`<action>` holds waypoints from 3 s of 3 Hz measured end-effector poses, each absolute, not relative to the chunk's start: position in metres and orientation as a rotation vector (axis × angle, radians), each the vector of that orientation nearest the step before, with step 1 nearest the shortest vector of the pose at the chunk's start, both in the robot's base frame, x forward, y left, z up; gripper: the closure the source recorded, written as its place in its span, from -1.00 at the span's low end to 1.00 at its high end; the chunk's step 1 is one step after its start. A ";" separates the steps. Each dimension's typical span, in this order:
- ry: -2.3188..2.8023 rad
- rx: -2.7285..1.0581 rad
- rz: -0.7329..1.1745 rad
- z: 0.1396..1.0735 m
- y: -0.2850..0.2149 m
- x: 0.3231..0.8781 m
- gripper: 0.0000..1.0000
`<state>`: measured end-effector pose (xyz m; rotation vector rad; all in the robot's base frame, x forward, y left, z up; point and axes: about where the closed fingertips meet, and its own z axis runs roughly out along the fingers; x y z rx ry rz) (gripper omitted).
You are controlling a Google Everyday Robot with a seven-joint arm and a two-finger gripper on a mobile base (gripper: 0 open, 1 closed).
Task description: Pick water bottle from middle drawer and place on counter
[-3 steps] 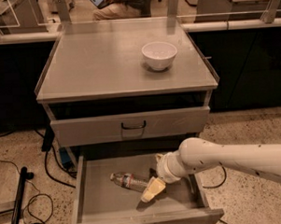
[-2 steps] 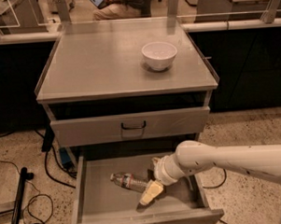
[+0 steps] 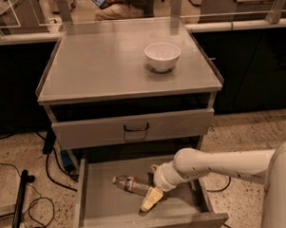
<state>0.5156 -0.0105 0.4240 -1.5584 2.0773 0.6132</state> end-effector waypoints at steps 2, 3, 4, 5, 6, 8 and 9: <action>2.096 -1.507 0.558 0.390 -0.012 0.524 -1.00; 2.129 -1.526 0.542 0.360 -0.001 0.533 -1.00; 2.129 -1.527 0.542 0.360 -0.001 0.533 -1.00; 2.129 -1.527 0.543 0.360 -0.001 0.533 -0.49; 2.129 -1.527 0.543 0.360 -0.001 0.533 -0.03; 2.129 -1.527 0.543 0.360 -0.001 0.533 0.91; 2.107 -1.550 0.550 0.377 -0.001 0.530 1.00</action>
Offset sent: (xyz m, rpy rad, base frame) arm 0.0161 -0.0044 -0.0491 -0.0240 -0.0516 -0.0912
